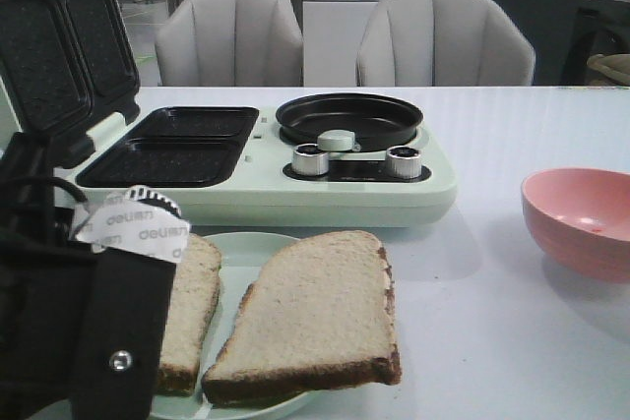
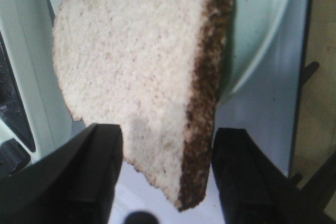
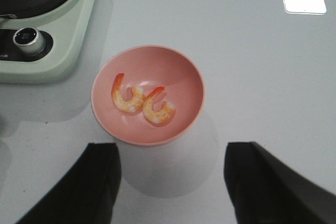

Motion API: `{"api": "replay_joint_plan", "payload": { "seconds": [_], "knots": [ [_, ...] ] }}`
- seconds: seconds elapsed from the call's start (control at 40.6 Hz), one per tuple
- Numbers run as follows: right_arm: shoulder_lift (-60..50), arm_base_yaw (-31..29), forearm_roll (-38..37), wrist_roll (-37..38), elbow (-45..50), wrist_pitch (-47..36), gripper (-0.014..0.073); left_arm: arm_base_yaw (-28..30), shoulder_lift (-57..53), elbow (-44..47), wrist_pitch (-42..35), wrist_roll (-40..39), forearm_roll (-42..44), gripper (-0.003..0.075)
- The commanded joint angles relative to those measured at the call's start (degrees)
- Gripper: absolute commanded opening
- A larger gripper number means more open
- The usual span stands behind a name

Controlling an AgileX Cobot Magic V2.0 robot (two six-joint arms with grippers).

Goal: Make breakfast with bread and shrimp
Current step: 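Grasp the bread slice with the left gripper and lift it off the plate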

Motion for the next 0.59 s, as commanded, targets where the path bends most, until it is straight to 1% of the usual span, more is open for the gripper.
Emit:
{"api": "replay_joint_plan", "payload": {
  "seconds": [0.0, 0.049, 0.197, 0.395, 0.567],
  "knots": [
    [0.1, -0.2, 0.0, -0.3, -2.1, -4.5, 0.0536, 0.7, 0.1, -1.5, 3.6, -1.6, 3.3, 0.0368],
    [0.1, -0.2, 0.0, -0.3, -2.1, -4.5, 0.0536, 0.8, 0.6, -1.5, 4.0, -1.6, 3.3, 0.0346],
    [0.1, -0.2, 0.0, -0.3, -2.1, -4.5, 0.0536, 0.4, 0.6, -1.5, 5.7, -2.6, 3.0, 0.0234],
    [0.1, -0.2, 0.0, -0.3, -2.1, -4.5, 0.0536, -2.8, -0.8, -1.5, 13.0, -6.1, 3.0, 0.0100],
    [0.1, -0.2, 0.0, -0.3, -2.1, -4.5, 0.0536, -7.9, -6.3, -1.5, 20.5, -6.5, 3.4, 0.0100]
  ]
}}
